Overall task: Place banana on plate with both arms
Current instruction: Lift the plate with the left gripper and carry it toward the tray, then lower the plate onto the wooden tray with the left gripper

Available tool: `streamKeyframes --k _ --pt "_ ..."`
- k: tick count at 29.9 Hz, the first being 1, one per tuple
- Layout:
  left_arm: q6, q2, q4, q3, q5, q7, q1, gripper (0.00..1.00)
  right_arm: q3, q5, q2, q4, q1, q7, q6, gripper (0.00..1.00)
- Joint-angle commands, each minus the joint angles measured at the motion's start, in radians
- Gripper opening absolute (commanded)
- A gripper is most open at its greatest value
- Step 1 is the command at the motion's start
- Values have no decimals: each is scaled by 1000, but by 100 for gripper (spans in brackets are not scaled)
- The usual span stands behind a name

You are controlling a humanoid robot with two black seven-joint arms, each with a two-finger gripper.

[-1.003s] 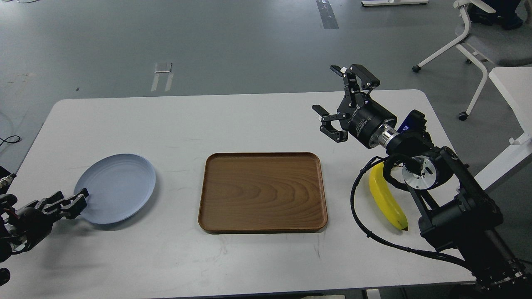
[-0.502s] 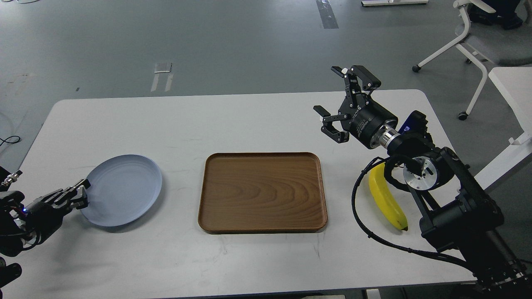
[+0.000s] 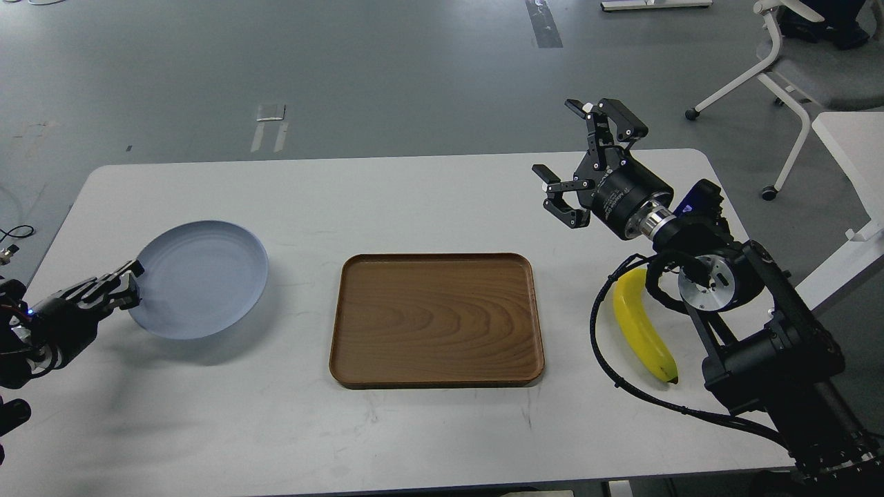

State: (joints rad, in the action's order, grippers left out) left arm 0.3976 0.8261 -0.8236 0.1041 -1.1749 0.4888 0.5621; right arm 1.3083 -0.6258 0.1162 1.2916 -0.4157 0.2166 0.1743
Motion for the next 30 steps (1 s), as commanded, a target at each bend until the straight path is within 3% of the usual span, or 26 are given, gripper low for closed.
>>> streamKeyframes --k 1,8,12,18,21,24,30 --pt "18 21 -101 -6 -8 0 42 0 9 0 3 0 0 0 -2 100" --pt "20 12 -322 -12 -223 0 67 0 22 0 3 2 0 0 -2 100" --pt "17 -68 -333 -14 -317 0 68 0 25 1 10 3 2 0 -2 100" --pt "-25 -197 -287 -52 -361 0 140 0 29 1 13 5 12 0 -2 100" --pt "-33 -254 -256 -142 -361 0 202 0 32 1 13 8 18 0 -2 100" --pt "-33 -336 -183 -223 -359 0 252 0 40 1 13 12 21 0 -2 100" --pt "-49 -461 -56 -247 -357 0 286 0 48 1 16 14 26 0 -2 100"
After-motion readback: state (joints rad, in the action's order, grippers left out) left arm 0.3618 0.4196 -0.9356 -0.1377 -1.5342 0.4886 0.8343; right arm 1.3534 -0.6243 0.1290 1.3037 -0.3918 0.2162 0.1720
